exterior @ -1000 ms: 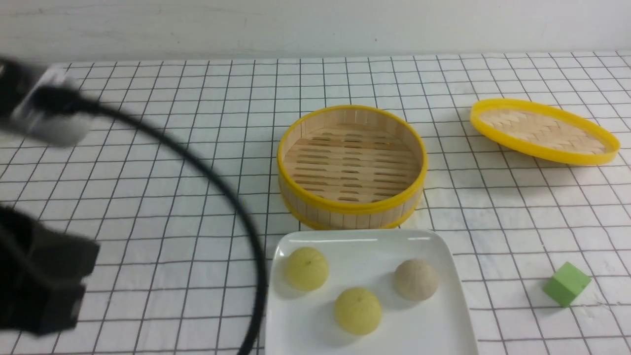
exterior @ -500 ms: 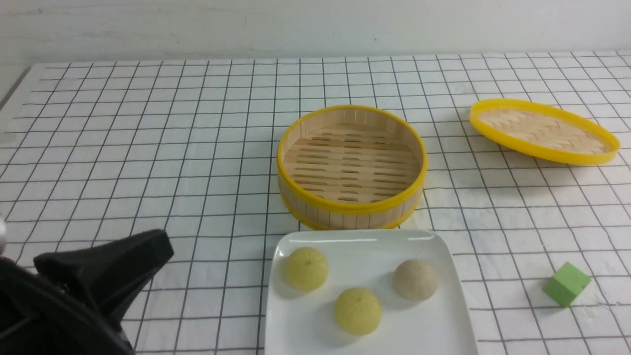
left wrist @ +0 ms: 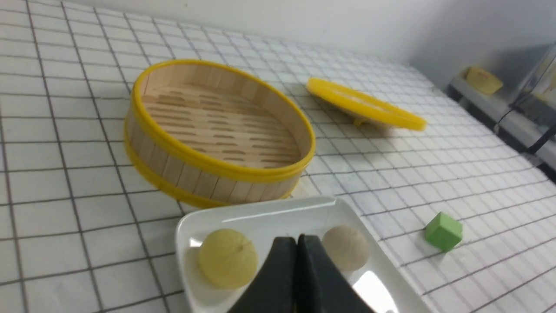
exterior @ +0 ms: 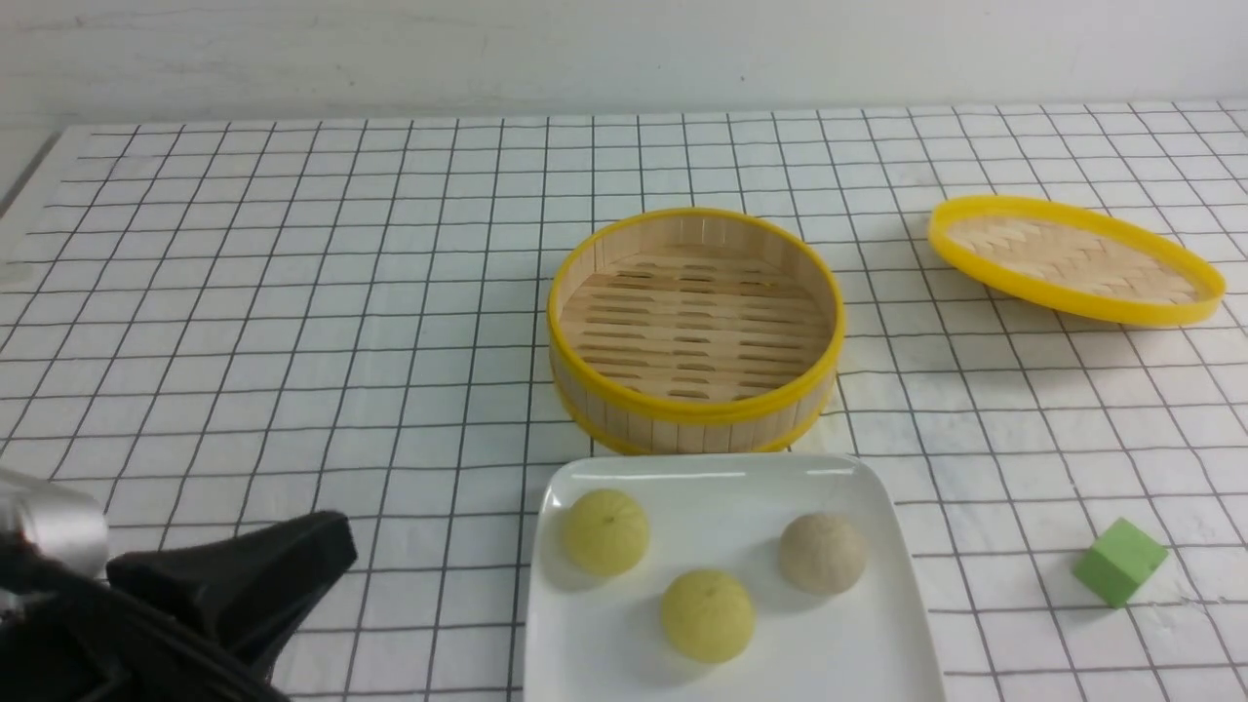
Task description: Put the steamed buns into the plate on the white-black tablecloth.
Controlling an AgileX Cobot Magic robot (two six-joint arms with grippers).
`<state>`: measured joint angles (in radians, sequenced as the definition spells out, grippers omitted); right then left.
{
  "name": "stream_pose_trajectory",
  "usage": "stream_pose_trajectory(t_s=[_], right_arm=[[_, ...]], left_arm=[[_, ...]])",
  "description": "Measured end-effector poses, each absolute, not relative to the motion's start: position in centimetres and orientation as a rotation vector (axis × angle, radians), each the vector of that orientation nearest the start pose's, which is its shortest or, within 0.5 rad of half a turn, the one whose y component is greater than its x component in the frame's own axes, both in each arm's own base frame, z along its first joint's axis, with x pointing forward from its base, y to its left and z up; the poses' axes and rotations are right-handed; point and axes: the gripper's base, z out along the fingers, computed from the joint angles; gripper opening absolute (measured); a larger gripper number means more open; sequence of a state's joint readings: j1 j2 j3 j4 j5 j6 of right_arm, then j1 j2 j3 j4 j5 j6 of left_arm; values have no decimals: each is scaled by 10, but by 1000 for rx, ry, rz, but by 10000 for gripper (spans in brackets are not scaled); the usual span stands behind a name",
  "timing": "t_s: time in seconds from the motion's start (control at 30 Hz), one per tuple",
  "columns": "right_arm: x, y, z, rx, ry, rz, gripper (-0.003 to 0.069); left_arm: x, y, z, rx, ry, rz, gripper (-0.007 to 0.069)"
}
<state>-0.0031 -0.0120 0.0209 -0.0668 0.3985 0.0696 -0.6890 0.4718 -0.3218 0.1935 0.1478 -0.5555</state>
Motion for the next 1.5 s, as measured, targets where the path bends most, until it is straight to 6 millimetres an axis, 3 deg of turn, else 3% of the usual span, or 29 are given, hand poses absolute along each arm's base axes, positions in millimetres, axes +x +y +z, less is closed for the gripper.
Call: stream_pose_trajectory(t_s=[0.2,0.37,0.57,1.5], right_arm=[[52,-3,171,28,1890,-22,151],[52,-3,171,28,1890,-22,157],[52,-3,171,28,1890,-22,169],[52,-3,171,27,1890,-23,185]], left_arm=[[79,-33,261,222,1830,-397,19],[65,-11,221,74,1810,-208,20],[56,-4,180,19,1810,-122,24],[53,-2,172,8,1866,-101,55]])
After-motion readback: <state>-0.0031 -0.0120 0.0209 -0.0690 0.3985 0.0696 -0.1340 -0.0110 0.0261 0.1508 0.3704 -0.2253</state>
